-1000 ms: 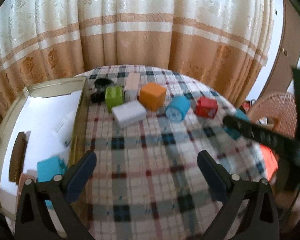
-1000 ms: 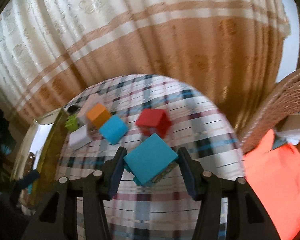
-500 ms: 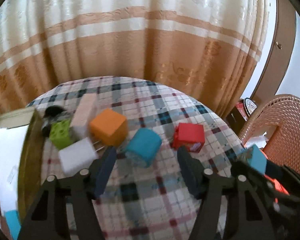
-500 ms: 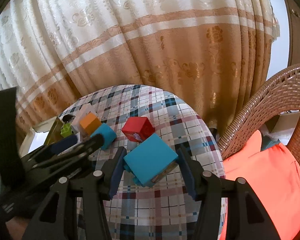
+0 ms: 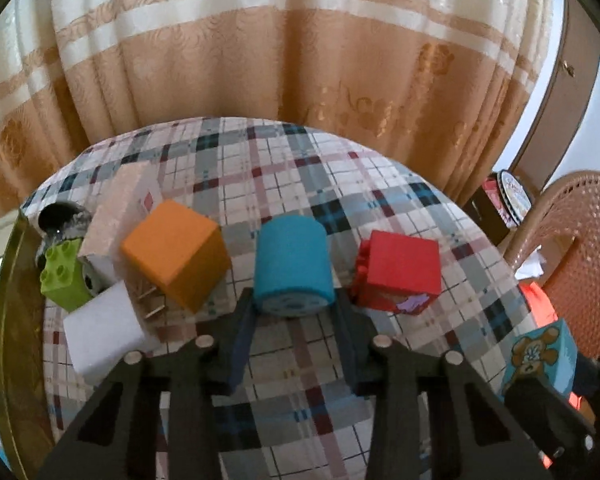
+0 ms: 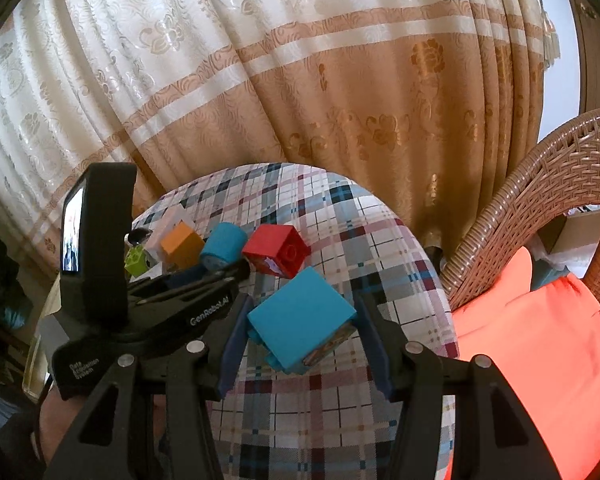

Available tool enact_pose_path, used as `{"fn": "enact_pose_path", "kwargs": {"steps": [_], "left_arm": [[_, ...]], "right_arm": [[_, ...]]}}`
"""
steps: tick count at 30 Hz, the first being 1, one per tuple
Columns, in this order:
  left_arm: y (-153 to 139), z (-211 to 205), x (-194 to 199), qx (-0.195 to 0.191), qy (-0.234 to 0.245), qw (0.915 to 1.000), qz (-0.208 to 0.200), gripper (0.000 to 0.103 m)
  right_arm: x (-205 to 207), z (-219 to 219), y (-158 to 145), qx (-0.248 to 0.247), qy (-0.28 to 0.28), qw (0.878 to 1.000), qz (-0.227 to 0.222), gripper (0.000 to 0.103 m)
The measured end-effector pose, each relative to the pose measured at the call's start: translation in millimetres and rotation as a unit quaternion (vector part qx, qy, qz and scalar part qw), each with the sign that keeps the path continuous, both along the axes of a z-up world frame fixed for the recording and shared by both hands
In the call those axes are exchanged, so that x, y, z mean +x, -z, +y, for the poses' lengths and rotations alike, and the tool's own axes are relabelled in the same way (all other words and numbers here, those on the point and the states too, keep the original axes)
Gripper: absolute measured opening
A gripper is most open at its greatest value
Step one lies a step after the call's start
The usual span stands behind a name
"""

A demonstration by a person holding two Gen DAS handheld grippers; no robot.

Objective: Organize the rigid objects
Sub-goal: 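Grasp the teal cylinder with the left tool while the right tool holds the blue block, then lift and carry the cylinder and blue block toward the tray with both tools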

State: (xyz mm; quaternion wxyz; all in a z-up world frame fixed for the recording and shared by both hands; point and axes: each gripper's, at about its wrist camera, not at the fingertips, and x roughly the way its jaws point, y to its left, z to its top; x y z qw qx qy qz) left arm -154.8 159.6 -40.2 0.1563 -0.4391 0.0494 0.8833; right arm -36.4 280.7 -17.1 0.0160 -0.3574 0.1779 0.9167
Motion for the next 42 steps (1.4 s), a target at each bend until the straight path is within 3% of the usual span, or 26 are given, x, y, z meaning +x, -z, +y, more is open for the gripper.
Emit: {"fn": "enact_pose_path", "kwargs": {"steps": [7,17,32,42], "left_arm": [[-6.0,-11.3,8.9,0.029,0.004,0.9996,0.003,0.036],[-17.2,-37.8,60.2,0.057,0.019,0.9982,0.007,0.035],[-12.5,-71.1,110.6,0.053,0.016,0.9985,0.004,0.035],[-10.4,-95.8,130.5,0.087,0.023,0.9959,-0.001,0.034]], "right_arm": [[5.2,-2.8,-1.3,0.002,0.006,1.000,0.000,0.056],[24.0,-15.1,-4.9,0.000,0.008,1.000,-0.005,0.056],[58.2,-46.0,-7.9,-0.003,0.000,1.000,-0.013,0.056],[67.9,-50.5,-6.1,-0.005,0.000,1.000,-0.017,0.056]]}}
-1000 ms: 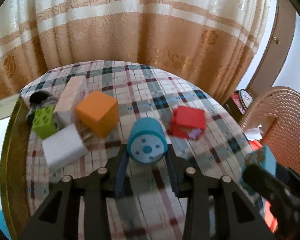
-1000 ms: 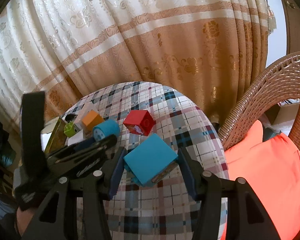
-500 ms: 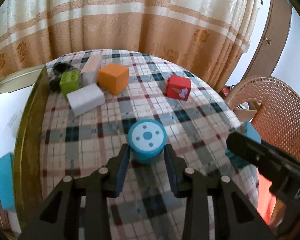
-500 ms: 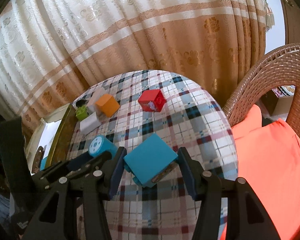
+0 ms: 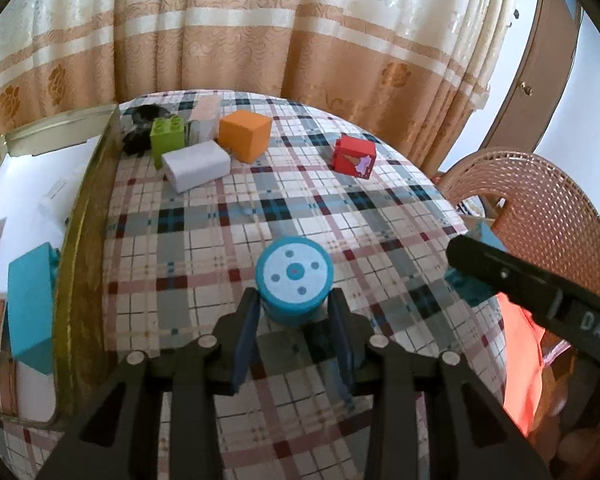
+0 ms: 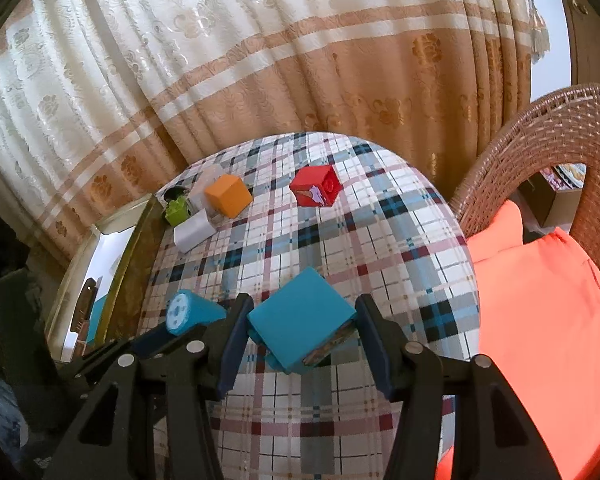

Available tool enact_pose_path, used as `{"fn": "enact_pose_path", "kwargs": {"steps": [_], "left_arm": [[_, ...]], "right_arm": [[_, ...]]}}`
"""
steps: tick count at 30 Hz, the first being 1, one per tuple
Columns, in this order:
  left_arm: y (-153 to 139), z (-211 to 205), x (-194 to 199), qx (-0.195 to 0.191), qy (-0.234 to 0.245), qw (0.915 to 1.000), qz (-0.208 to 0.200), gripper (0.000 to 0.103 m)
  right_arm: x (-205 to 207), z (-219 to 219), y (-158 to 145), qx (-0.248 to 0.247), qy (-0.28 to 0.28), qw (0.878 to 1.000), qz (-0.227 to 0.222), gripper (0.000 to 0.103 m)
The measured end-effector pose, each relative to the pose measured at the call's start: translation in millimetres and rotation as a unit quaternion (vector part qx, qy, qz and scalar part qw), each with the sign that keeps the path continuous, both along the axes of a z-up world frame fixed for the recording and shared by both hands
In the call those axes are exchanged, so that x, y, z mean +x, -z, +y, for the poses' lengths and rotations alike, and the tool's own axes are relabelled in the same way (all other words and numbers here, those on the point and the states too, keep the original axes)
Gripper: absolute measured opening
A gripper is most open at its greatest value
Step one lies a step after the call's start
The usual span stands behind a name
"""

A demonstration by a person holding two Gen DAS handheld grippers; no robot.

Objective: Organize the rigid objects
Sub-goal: 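Lift and carry the cylinder and blue block toward the tray with both tools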

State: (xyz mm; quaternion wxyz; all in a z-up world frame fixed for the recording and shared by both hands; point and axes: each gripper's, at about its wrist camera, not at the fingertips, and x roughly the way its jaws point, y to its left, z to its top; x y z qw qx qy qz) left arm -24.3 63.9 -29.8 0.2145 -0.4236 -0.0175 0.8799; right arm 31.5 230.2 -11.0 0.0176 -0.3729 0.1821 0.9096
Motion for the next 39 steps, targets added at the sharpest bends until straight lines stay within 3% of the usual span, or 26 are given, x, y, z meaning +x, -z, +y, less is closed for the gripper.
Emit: {"fn": "enact_pose_path", "kwargs": {"steps": [15,18,25,29,39], "left_arm": [[7.8,11.2,-6.4,-0.023,0.013,0.9995,-0.019,0.033],[5.3,11.9,-5.8,-0.013,0.012,0.9996,-0.022,0.032],[2.9,19.4,-17.8,-0.025,0.004,0.9995,-0.020,0.041],[9.6,24.7,-23.1,-0.041,0.002,0.9990,-0.019,0.039],[2.3,13.4,-22.1,0.018,0.004,0.9997,-0.016,0.037]], "right_arm": [[0.9,-1.6,5.9,-0.004,0.003,1.000,-0.010,0.056],[2.0,-1.5,6.3,-0.004,0.003,1.000,-0.013,0.056],[3.1,-1.0,3.4,-0.003,0.001,1.000,-0.009,0.056],[3.4,-0.1,3.8,-0.004,0.002,1.000,-0.011,0.056],[5.9,2.6,3.8,-0.004,0.010,1.000,-0.012,0.056]]}}
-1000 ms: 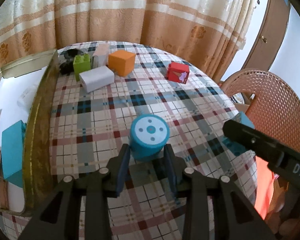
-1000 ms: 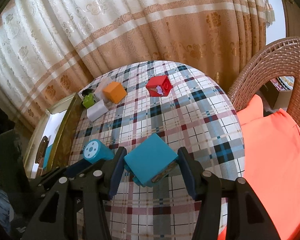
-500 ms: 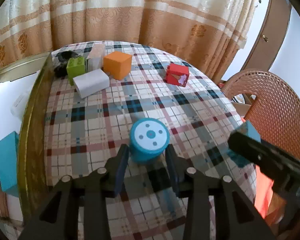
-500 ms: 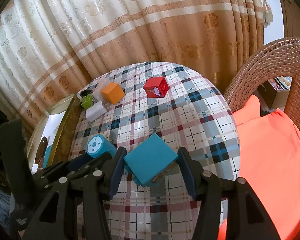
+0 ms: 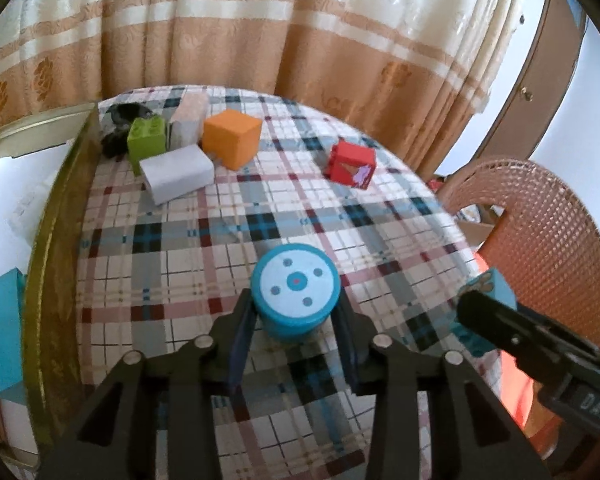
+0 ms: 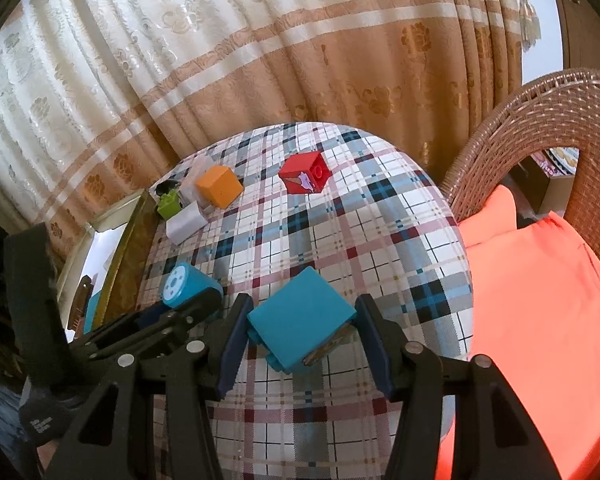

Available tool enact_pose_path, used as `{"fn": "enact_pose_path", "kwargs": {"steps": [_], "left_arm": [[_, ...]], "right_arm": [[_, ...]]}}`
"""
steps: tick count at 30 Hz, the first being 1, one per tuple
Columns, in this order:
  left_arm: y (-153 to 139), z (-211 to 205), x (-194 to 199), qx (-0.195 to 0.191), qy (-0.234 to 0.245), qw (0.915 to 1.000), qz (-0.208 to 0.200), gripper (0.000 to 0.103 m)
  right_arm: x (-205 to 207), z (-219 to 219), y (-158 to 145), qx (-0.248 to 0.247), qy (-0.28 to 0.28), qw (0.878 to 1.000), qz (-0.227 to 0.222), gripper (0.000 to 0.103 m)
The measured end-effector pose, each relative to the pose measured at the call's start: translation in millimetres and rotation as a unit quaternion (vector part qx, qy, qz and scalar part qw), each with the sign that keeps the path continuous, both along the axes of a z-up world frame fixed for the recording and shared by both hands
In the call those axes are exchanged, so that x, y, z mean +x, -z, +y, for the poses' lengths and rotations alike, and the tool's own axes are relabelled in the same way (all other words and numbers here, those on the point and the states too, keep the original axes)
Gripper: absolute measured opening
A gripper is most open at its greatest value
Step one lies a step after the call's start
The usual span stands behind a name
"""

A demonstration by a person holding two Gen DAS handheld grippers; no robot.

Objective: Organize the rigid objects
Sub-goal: 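Lift and carry the cylinder and blue block toward the tray with both tools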

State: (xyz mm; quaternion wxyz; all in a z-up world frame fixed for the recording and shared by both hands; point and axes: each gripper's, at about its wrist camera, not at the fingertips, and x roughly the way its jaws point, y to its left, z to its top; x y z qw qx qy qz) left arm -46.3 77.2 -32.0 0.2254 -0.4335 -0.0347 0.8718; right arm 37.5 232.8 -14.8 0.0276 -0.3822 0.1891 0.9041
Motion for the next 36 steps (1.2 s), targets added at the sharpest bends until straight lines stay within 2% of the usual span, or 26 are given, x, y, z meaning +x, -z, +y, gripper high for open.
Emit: {"fn": "enact_pose_path", "kwargs": {"steps": [3,12,22,24,27,30,36], "left_arm": [[-6.6,-3.3,3.1,0.018,0.001,0.9998,0.002,0.037],[-37.5,-22.4,22.8,0.017,0.004,0.9991,0.038,0.037],[-75.6,-103.0,27.0,0.014,-0.058,0.9944,0.087,0.037],[-79.5,-122.8,26.4,0.002,-0.077,0.9923,0.097,0.037],[-81.9,-147.8,24.6,-0.035,-0.110,0.9858,0.121,0.037],[-81.3,-176.6,20.9,-0.024,-0.129,0.9841,0.120,0.037],[-76.3,-212.5,7.9,-0.037,-0.167,0.9787,0.113,0.037]], "right_arm": [[0.0,-2.5,-3.7,0.002,-0.001,1.000,0.003,0.056],[-1.3,-20.1,-21.4,0.016,-0.017,1.000,0.018,0.056],[-26.2,-81.2,-58.9,0.028,-0.082,0.994,0.061,0.056],[-32.5,-98.6,-67.6,0.030,-0.098,0.992,0.072,0.056],[-43.1,-124.6,-74.5,0.031,-0.119,0.989,0.082,0.056],[-55.8,-153.2,-80.7,0.038,-0.145,0.985,0.090,0.056],[-81.9,-197.1,-87.9,0.029,-0.175,0.979,0.101,0.056]]}}
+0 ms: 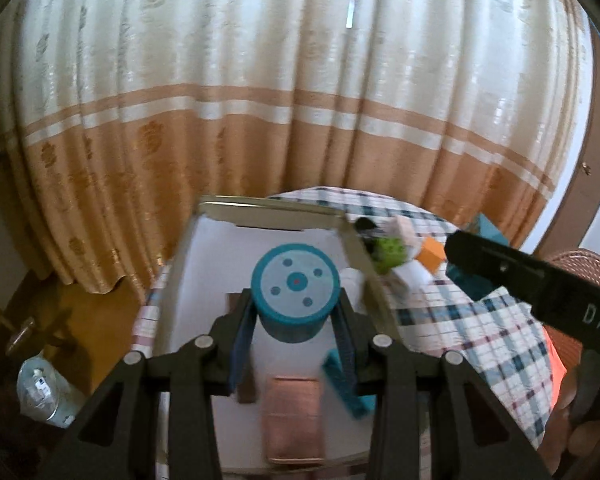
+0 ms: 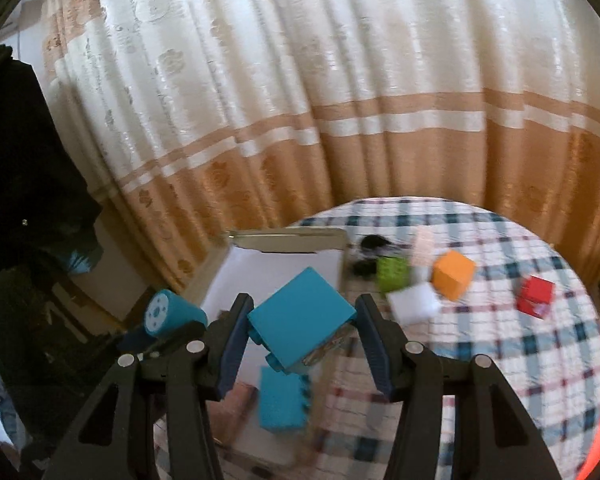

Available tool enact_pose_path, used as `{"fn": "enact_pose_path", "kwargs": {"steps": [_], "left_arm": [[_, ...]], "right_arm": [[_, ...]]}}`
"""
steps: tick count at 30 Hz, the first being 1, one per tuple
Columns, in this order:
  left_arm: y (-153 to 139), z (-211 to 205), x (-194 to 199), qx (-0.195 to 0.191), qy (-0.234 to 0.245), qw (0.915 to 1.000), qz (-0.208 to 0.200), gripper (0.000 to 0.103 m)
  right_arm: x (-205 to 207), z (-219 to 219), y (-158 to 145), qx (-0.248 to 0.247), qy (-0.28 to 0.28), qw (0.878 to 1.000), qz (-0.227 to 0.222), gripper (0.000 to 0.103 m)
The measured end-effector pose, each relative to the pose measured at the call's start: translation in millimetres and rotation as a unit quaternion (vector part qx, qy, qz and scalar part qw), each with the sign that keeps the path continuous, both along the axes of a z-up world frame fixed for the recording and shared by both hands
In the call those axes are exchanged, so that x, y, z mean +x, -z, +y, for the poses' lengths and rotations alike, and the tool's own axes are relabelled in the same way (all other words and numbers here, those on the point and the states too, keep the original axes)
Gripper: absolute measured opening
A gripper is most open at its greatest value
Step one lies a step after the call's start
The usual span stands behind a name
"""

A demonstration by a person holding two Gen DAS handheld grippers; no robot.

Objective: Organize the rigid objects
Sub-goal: 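Lift and carry the cylinder and blue block toward the tray with both tools, then lower the cylinder and blue block into the tray, opening both tools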

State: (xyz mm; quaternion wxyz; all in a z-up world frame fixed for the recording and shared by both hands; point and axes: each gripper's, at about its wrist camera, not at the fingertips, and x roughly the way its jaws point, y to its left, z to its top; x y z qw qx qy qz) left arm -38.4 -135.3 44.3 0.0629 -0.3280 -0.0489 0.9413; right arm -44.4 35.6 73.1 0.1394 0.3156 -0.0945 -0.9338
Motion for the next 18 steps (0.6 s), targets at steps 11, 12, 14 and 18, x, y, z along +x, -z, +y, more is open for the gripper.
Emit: {"fn": "enact_pose_path", "kwargs": {"steps": [11,12,14,18], "left_arm": [[14.0,-26.8,-40.6,0.008,-0.030,0.9990,-0.033,0.037],[15.2,-27.0,-43.6,0.006,-0.031,0.9990,-0.033,0.037],[17.6,-27.0,-49.6,0.006,-0.034,0.9986,-0.039,0.037],[26.7,-26.2,-60.1,-0.011,-0.042,0.9975,-0.056,0.037]], "right_arm": [[-66.8,-47.8,33.6,0.009,-0.017,0.999,-0.049,0.056],[-72.7,-49.9,36.7,0.010,-0.016,0.998,-0.053,0.056],[-80.1,-54.3,41.2,0.017,-0.016,0.998,-0.058,0.056],[-98.4,-57.1,59.2,0.004,-0.018,0.995,-0.093,0.056]]}}
